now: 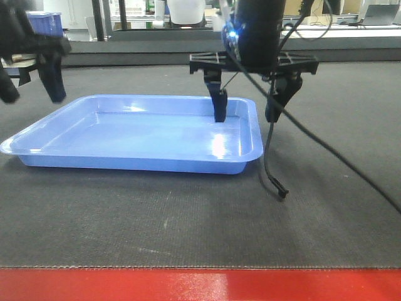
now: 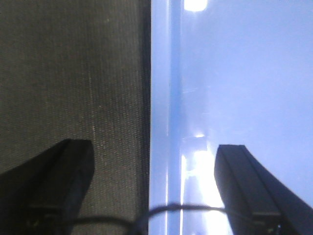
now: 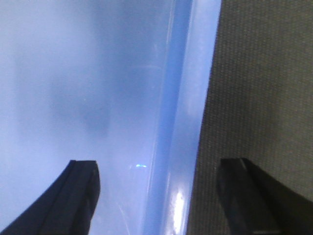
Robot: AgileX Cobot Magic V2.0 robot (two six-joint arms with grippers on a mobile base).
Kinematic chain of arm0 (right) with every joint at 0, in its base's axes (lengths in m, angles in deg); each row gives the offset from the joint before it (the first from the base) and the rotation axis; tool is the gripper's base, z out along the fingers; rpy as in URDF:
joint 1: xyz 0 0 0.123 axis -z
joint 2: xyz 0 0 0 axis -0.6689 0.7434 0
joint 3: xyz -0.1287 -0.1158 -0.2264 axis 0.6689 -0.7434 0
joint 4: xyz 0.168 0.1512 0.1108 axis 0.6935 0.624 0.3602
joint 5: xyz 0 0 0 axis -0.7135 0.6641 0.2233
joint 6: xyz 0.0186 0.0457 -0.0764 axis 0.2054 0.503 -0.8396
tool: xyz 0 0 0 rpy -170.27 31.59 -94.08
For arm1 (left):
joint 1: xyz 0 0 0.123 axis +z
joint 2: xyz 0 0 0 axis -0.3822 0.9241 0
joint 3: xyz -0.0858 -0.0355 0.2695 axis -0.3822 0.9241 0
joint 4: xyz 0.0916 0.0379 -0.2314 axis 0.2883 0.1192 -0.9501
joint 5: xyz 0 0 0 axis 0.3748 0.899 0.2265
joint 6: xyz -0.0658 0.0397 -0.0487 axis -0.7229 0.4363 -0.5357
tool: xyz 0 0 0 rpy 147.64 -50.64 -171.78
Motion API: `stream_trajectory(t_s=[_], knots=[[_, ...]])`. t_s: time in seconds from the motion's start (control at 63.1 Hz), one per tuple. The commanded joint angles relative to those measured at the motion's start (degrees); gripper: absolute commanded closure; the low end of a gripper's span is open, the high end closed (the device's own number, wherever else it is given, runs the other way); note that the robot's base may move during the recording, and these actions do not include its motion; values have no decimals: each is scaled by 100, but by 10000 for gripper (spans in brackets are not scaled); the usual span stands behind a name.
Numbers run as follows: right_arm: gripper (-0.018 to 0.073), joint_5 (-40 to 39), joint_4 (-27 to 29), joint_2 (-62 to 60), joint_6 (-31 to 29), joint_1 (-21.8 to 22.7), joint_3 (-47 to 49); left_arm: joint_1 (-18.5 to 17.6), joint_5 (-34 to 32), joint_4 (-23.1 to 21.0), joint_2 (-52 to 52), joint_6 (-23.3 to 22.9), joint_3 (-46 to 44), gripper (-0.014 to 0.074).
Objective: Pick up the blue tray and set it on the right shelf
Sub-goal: 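Close both grippers on opposite rims of the blue tray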
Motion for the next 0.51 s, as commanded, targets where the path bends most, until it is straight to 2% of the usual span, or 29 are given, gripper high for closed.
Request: stream_trajectory(t_s=[0.0,0.364,0.444,0.491], knots=[[-30,-158,-65,-240,34,21,200,-38,-166,-21,-158,-70,-219,176],[-22,-158,-65,11,11,21,200,-38,-163,-60,223,-70,-219,176],[23,-142,-65,33,11,21,200,-38,-166,-82,248,-70,-219,179],[86,-128,-65,37,11,21,200,-38,-166,-104,248,-70,-219,197]])
